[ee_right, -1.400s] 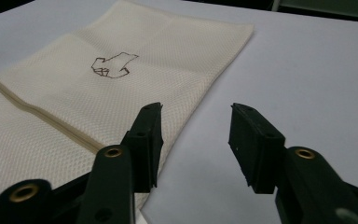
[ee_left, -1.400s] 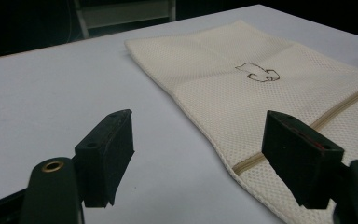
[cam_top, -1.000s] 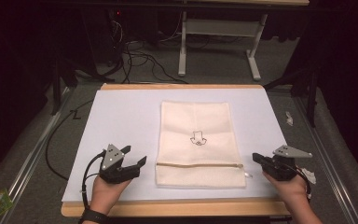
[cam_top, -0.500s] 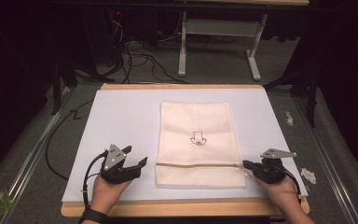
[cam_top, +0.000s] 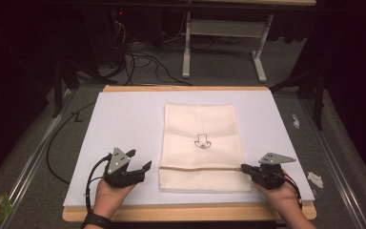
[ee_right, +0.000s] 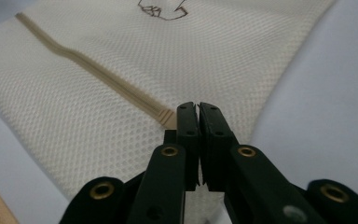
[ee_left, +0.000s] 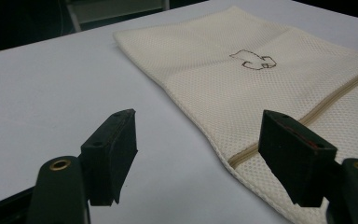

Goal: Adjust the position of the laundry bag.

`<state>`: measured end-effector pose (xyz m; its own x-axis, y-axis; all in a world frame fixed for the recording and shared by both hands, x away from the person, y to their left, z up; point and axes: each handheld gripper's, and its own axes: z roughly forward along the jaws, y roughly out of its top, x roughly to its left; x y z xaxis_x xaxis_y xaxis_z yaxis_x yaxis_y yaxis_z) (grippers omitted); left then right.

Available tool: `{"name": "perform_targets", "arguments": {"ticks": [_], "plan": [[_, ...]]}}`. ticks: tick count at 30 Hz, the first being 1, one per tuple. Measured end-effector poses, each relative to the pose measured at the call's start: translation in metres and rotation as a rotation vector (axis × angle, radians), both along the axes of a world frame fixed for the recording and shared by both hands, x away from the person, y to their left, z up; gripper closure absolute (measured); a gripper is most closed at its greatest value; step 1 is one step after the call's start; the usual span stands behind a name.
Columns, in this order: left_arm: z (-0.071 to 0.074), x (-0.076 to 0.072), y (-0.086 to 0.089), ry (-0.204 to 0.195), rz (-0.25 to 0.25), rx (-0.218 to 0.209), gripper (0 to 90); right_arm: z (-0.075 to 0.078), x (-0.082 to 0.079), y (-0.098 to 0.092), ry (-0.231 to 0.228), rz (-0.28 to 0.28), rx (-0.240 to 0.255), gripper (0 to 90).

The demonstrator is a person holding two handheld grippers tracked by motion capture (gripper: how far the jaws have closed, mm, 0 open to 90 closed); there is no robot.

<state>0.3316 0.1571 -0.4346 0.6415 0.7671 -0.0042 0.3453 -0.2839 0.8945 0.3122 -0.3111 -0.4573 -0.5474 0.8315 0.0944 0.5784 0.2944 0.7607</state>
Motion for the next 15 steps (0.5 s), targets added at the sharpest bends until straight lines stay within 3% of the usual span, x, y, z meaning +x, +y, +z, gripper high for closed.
{"name": "perform_targets", "arguments": {"ticks": [2,3,7,15], "plan": [[0.0,0.0,0.0,-0.001,0.0,-0.003,28.6,0.002,0.0,-0.005,-0.015,-0.032,0.014,83.7],[0.0,0.0,0.0,-0.002,0.0,-0.002,28.6,0.003,0.0,-0.008,-0.034,-0.067,-0.001,77.7],[0.0,-0.001,0.0,-0.003,0.0,-0.009,28.6,-0.001,0.002,-0.012,-0.014,-0.124,0.001,69.6],[-0.001,0.002,-0.002,-0.002,-0.002,-0.007,28.6,-0.009,0.003,-0.014,0.026,-0.144,0.003,59.3]]}}
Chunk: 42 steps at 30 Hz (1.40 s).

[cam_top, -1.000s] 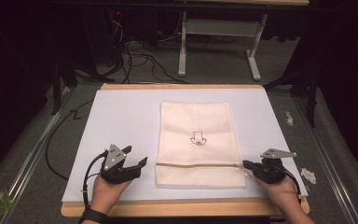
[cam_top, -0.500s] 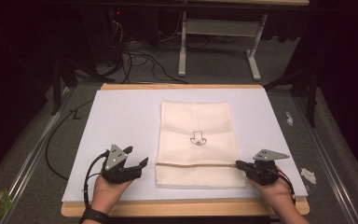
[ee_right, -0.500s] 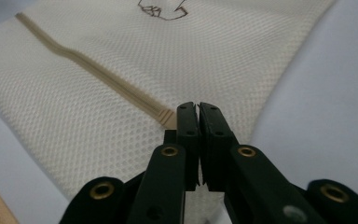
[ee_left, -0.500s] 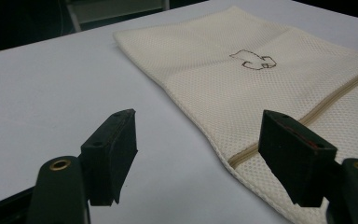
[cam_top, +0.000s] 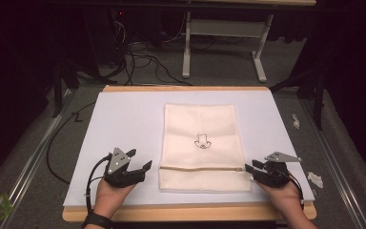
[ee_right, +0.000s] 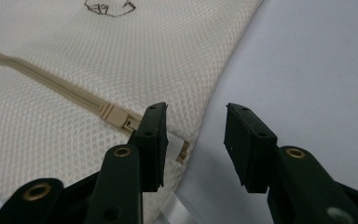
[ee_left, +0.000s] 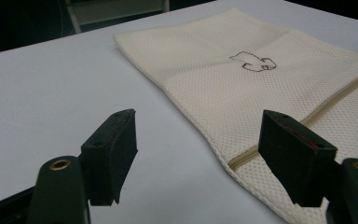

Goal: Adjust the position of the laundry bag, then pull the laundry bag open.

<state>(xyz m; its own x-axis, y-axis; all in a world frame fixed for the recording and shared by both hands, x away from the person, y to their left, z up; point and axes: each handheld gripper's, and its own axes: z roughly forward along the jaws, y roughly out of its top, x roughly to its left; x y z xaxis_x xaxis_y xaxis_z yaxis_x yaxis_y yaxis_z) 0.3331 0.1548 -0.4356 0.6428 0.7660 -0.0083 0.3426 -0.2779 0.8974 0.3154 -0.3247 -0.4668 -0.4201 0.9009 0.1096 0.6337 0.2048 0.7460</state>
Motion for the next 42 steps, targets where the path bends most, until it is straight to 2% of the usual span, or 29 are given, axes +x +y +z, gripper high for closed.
{"name": "perform_targets", "arguments": {"ticks": [9,19,20,21,23,25,26,29,32,34,39,42], "plan": [[-0.002,0.002,-0.008,0.003,-0.021,0.013,28.6,-0.008,-0.004,0.002,0.029,0.031,-0.029,57.3],[-0.002,0.002,-0.007,0.002,-0.018,0.015,28.6,-0.01,-0.005,0.006,0.014,0.042,-0.072,59.7],[-0.002,0.003,-0.008,0.003,-0.024,0.016,28.6,-0.01,-0.006,0.008,0.009,0.053,-0.081,65.4],[-0.002,0.003,-0.008,0.003,-0.024,0.016,28.6,-0.01,-0.006,0.008,0.009,0.053,-0.081,65.4],[-0.003,0.003,-0.009,0.002,-0.024,0.017,28.6,-0.009,-0.007,0.01,0.009,0.07,-0.083,71.0],[-0.002,0.003,-0.009,0.005,-0.025,0.013,28.6,-0.009,-0.008,0.011,0.007,0.073,-0.09,71.6],[-0.002,0.003,-0.009,0.005,-0.024,0.009,28.6,-0.01,-0.007,0.008,0.013,0.072,-0.063,72.0],[-0.003,0.003,-0.01,0.007,-0.026,0.004,28.6,-0.011,-0.006,0.007,0.011,0.077,-0.057,72.8],[-0.003,0.003,-0.011,0.008,-0.027,0.001,28.6,-0.011,-0.008,0.009,0.0,0.087,-0.085,76.6],[-0.003,0.002,-0.011,0.006,-0.027,-0.004,28.6,-0.01,-0.008,0.009,0.004,0.09,-0.086,81.3],[-0.003,0.002,-0.011,0.006,-0.029,-0.011,29.5,-0.01,-0.008,0.009,0.004,0.105,-0.096,84.3],[-0.003,0.002,-0.012,0.007,-0.033,-0.031,29.6,-0.009,-0.009,0.01,-0.003,0.11,-0.101,85.0]]}}
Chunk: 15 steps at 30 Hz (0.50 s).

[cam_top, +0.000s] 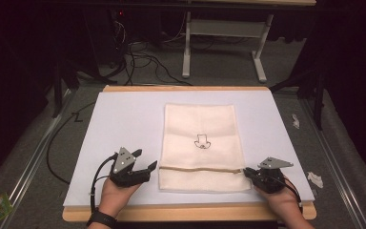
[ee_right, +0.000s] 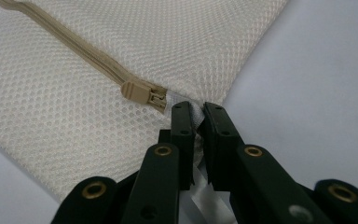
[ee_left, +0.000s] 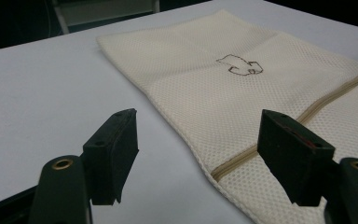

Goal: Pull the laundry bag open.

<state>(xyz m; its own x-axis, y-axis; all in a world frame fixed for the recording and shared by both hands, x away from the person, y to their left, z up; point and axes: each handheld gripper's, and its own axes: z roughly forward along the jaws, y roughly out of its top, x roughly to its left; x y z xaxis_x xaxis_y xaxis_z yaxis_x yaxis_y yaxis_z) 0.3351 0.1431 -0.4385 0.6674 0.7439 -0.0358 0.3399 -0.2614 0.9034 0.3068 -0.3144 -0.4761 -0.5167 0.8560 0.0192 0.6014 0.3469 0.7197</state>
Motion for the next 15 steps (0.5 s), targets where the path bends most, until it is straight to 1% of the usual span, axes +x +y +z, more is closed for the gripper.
{"name": "perform_targets", "arguments": {"ticks": [3,4,6,7,8,9,10,12,13,15], "plan": [[0.0,-0.001,-0.001,-0.005,-0.003,-0.006,30.4,0.002,0.0,0.0,-0.001,0.001,0.011,85.4],[0.0,-0.002,-0.002,-0.009,-0.007,-0.012,30.5,0.004,-0.001,-0.001,-0.009,0.011,0.017,85.6],[0.001,-0.002,-0.003,-0.013,-0.008,-0.013,30.6,0.005,-0.001,0.0,-0.015,0.01,0.024,85.7],[0.001,-0.002,-0.003,-0.013,-0.007,-0.021,30.6,0.006,-0.002,-0.001,-0.022,0.011,0.027,85.7],[0.0,-0.002,-0.004,-0.02,0.007,-0.046,31.5,0.008,-0.002,-0.001,-0.032,0.014,0.031,85.8],[0.0,-0.002,-0.004,-0.02,0.007,-0.046,32.1,0.008,-0.002,-0.001,-0.032,0.014,0.031,85.8],[0.0,-0.002,-0.004,-0.023,0.015,-0.065,32.4,0.01,-0.003,-0.002,-0.037,0.016,0.037,85.8],[-0.001,-0.002,-0.005,-0.023,0.016,-0.066,32.4,0.012,-0.003,-0.002,-0.044,0.018,0.043,85.8],[-0.001,-0.002,-0.006,-0.016,0.016,-0.064,32.4,0.013,-0.004,-0.002,-0.048,0.018,0.044,85.8],[-0.003,-0.003,-0.012,-0.016,0.013,-0.034,32.2,0.015,-0.005,-0.002,-0.057,0.021,0.04,85.8]]}}
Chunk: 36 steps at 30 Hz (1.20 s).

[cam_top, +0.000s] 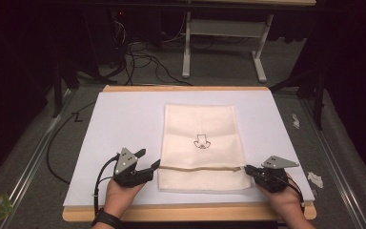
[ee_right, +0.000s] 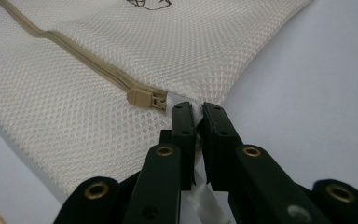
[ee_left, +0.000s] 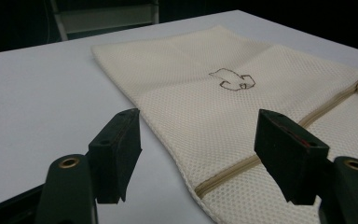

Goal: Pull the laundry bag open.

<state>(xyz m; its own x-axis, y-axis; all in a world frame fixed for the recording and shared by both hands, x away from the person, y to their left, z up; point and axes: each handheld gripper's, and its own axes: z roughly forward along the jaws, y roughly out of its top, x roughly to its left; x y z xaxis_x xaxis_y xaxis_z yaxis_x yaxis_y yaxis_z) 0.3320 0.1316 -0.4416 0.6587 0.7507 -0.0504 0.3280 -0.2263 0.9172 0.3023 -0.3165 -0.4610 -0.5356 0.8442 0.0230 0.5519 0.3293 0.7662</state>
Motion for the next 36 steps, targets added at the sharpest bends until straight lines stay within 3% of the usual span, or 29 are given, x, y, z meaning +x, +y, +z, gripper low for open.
{"name": "perform_targets", "arguments": {"ticks": [4,10,14,17,19,26,36], "plan": [[-0.002,-0.002,-0.007,0.0,-0.021,-0.006,32.3,0.004,-0.002,0.002,-0.022,0.009,-0.007,85.8],[-0.004,-0.002,-0.026,0.043,-0.08,0.011,32.4,0.005,-0.002,0.001,-0.031,0.021,0.0,85.7],[-0.005,-0.004,-0.044,0.057,-0.128,0.029,33.9,0.006,-0.002,0.0,-0.044,0.026,0.006,85.7],[-0.004,-0.007,-0.061,0.066,-0.177,0.057,36.1,0.008,-0.002,0.0,-0.047,0.03,0.015,85.7],[-0.002,-0.008,-0.077,0.077,-0.224,0.054,39.2,0.009,-0.001,-0.001,-0.051,0.04,0.019,85.8],[-0.002,-0.008,-0.105,0.078,-0.27,0.074,38.9,0.011,-0.002,0.0,-0.064,0.028,0.036,85.8],[-0.005,0.0,-0.143,0.093,-0.308,0.037,41.5,0.012,-0.002,-0.001,-0.06,0.038,0.042,85.7]]}}
